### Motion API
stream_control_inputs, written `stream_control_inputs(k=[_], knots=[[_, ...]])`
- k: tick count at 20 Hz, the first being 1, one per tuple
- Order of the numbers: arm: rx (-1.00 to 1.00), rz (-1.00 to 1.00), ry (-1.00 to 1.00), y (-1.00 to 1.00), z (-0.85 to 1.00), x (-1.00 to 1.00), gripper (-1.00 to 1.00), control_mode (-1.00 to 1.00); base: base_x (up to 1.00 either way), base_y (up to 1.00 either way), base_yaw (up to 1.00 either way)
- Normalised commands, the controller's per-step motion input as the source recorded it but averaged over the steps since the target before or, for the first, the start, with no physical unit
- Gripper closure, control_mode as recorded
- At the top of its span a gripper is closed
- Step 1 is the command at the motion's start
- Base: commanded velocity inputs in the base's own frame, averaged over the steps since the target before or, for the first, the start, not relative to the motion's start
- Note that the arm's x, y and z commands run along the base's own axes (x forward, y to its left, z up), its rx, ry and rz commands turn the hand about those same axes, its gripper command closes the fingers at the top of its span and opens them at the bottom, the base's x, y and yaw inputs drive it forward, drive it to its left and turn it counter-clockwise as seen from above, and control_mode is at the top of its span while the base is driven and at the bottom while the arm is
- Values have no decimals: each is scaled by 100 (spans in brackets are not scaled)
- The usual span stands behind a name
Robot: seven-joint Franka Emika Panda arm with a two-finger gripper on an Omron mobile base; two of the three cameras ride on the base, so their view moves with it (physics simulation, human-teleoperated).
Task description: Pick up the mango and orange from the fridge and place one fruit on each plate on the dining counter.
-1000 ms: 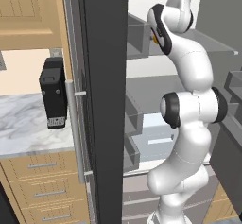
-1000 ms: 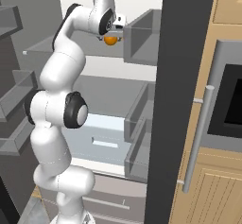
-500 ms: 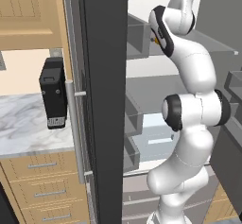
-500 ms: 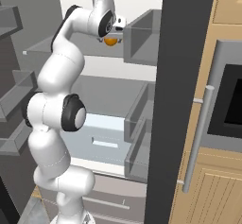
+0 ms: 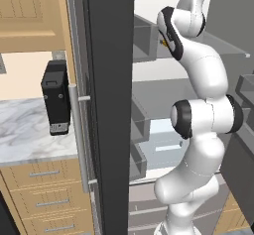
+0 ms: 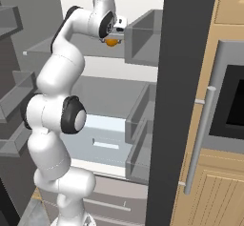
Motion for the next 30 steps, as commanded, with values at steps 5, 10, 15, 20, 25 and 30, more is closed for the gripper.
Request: stream_control_inputs(k=[5,10,15,20,25,30], knots=[[0,0,-13,0,0,-70,100,-100,0,0,0],[0,0,-21,4,0,-100,100,-100,0,0,0],[0,0,-10,2,-3,-100,100,-100,0,0,0],[0,0,1,3,2,-93,100,-100,0,0,0],[1,0,11,3,-11,-76,100,-100,0,0,0],[0,-7,22,27,-42,-92,100,-100,0,0,0]])
